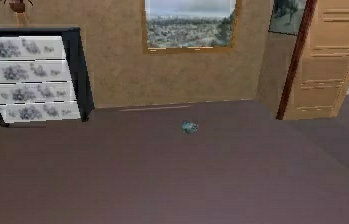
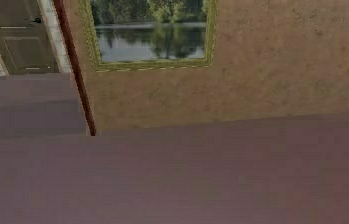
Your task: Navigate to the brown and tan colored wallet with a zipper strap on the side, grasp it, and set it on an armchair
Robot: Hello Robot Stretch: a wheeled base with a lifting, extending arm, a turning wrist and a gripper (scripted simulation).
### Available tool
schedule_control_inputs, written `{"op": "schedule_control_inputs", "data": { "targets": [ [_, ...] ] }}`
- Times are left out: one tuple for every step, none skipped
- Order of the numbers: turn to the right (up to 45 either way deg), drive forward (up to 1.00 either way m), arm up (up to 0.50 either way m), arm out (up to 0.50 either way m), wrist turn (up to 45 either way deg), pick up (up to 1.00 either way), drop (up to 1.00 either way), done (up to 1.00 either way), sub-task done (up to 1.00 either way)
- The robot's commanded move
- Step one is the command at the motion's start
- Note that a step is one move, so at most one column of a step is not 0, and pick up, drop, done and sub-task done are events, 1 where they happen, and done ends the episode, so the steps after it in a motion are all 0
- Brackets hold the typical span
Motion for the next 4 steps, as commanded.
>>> {"op": "schedule_control_inputs", "data": {
  "targets": [
    [45.0,0.0,0.0,0.0,0.0,0.0,0.0,0.0,0.0],
    [45.0,0.0,0.0,0.0,0.0,0.0,0.0,0.0,0.0],
    [45.0,0.0,0.0,0.0,0.0,0.0,0.0,0.0,0.0],
    [12.0,0.0,0.0,0.0,0.0,0.0,0.0,0.0,0.0]
  ]
}}
